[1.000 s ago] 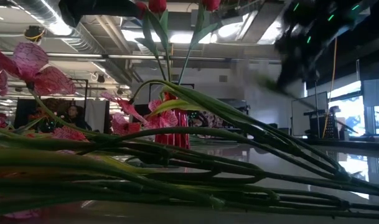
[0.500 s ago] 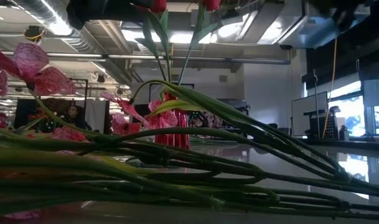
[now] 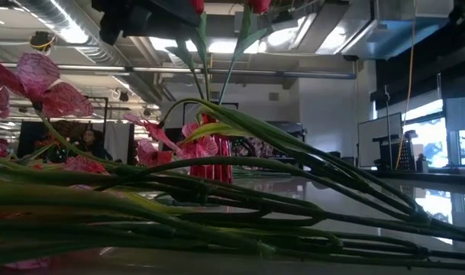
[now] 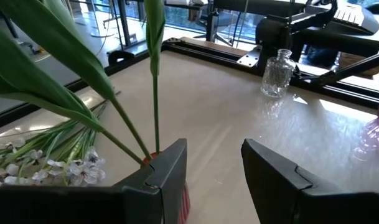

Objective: Sort flowers into vase by color
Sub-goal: Put the right white flowers into the transparent vase

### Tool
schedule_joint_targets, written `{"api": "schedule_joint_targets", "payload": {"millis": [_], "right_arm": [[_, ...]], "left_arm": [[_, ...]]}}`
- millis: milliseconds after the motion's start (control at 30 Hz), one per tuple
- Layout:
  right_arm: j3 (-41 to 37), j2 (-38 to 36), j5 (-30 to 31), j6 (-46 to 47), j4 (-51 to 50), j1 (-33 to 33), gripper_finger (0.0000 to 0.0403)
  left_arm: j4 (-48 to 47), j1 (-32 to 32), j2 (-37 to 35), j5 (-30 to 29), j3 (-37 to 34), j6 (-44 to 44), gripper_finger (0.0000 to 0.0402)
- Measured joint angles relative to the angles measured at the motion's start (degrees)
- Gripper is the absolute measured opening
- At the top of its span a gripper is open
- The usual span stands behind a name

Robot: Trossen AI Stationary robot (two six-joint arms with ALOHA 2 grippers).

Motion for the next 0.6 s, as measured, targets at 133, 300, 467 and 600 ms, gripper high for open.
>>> {"api": "schedule_joint_targets", "payload": {"millis": [133,300,467,600], "right_arm": [[0.00,-0.99,-0.10,-0.08,-2.66,0.00,0.0004],[-0.02,-1.08,1.04,-1.67,-5.45,-0.04,0.0006],[-1.15,-1.08,1.04,-5.30,-4.94,-0.04,0.0005],[-3.31,-1.08,1.04,-7.49,-4.74,-0.04,0.0006]], "left_arm": [[0.07,0.40,0.00,0.73,0.00,-0.43,0.0151],[0.78,-0.01,0.00,0.76,0.00,-0.44,0.0151],[1.62,-0.04,0.00,0.87,0.00,-0.42,0.0151],[1.61,-0.04,0.00,0.85,0.00,-0.42,0.0151]]}}
